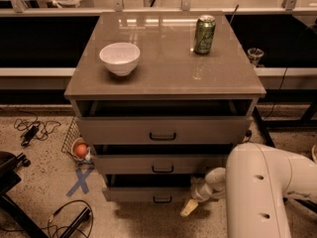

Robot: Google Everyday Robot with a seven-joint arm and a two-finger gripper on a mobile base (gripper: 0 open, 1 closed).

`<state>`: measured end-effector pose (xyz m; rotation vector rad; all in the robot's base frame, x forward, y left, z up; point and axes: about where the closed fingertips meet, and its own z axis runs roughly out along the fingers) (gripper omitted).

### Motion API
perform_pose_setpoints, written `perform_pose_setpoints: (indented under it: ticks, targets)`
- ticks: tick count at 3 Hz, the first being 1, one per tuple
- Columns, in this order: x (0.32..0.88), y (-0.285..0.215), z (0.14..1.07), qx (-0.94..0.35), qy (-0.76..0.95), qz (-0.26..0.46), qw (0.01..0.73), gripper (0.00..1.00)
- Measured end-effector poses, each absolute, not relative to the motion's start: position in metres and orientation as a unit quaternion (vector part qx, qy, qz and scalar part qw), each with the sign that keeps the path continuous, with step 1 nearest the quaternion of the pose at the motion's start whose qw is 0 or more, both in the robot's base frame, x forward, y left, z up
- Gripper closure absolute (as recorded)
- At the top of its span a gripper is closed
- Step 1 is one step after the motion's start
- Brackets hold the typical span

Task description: Open bottom drawer

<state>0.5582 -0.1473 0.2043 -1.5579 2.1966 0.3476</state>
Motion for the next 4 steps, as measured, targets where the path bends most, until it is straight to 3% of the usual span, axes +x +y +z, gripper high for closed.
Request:
perform_pose_setpoints:
  ticks: [2, 3, 4]
  targets:
    - [0.546, -0.138, 0.188, -0.560, 0.791, 0.140, 0.202, 0.48]
    - [0.533, -0.140, 0.183, -0.554, 0.795, 0.148, 0.198, 0.80]
    - [0.533, -0.140, 0.191, -0.554, 0.795, 0.148, 0.198, 0.99]
